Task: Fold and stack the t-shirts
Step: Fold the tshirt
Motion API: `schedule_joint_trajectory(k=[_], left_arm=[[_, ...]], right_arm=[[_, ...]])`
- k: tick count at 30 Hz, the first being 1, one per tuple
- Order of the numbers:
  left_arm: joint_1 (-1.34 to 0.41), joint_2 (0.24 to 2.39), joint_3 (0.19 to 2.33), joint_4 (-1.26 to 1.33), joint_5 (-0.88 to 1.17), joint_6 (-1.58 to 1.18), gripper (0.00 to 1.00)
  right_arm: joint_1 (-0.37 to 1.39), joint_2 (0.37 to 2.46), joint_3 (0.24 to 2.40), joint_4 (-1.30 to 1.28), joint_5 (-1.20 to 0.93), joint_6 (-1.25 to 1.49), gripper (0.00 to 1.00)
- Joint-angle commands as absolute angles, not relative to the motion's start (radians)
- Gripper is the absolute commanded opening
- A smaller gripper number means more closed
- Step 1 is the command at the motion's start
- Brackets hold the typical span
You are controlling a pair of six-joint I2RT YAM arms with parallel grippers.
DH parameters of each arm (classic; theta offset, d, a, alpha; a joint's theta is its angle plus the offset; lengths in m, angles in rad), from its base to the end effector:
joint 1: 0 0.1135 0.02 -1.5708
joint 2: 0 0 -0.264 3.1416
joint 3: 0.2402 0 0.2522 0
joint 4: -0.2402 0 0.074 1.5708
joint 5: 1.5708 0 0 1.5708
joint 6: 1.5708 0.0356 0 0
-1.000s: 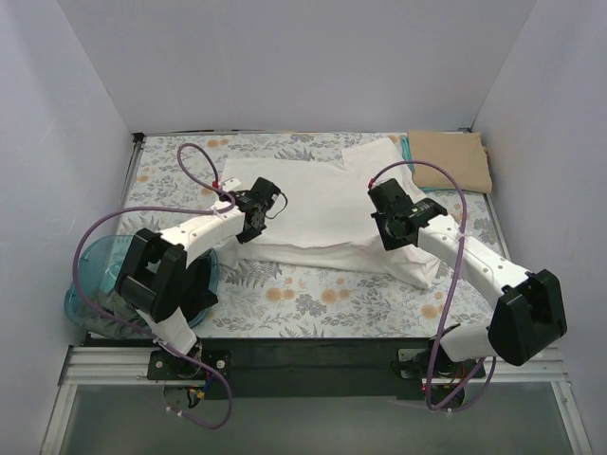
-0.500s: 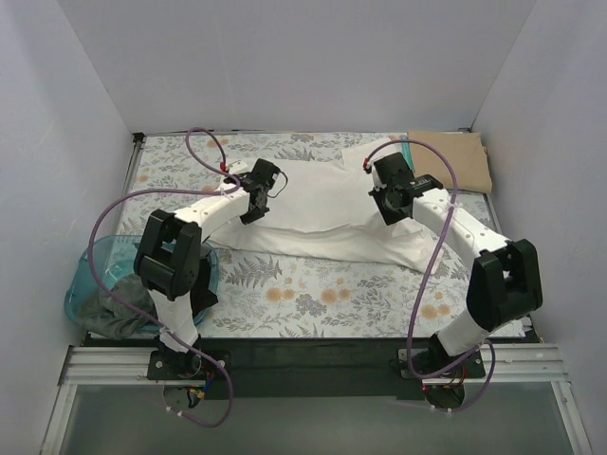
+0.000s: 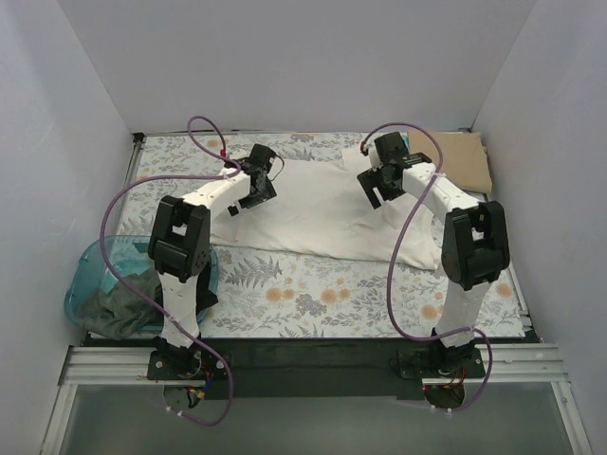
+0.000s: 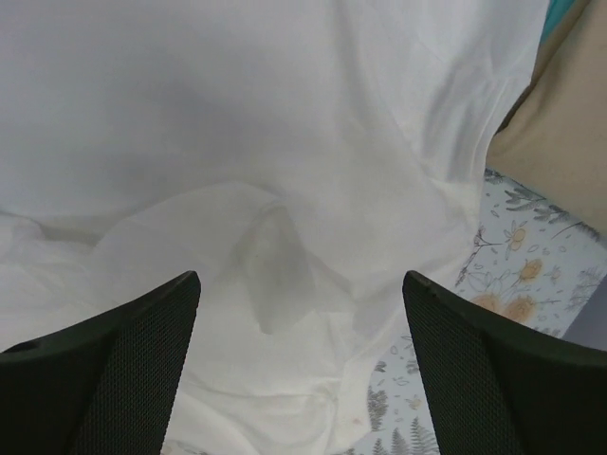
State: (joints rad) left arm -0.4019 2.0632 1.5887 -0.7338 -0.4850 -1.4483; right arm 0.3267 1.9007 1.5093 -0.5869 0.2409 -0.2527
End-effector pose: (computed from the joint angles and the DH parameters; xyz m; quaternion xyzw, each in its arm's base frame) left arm 0.3999 -0.1520 0.1889 -0.5146 0.8055 0.0024 0.2939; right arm 0.3962 0.1253 0.2352 -0.2376 0.9200 -0.1041 0.2939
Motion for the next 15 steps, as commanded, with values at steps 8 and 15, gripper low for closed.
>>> schedule_joint_trajectory(k=[8,15], left_arm=[[-0.403,1.786,1.372,-0.721,-0.387,-1.529,0.92],[-0.420,1.726,1.230,-0.692,-0.365,-1.543,0.88]], right_arm=[[0.330,1.491,1.119,-0.401,0.025,0.023,0.98],[0.330,1.396,0.928,-0.304,-0.049,0.083,0.98]])
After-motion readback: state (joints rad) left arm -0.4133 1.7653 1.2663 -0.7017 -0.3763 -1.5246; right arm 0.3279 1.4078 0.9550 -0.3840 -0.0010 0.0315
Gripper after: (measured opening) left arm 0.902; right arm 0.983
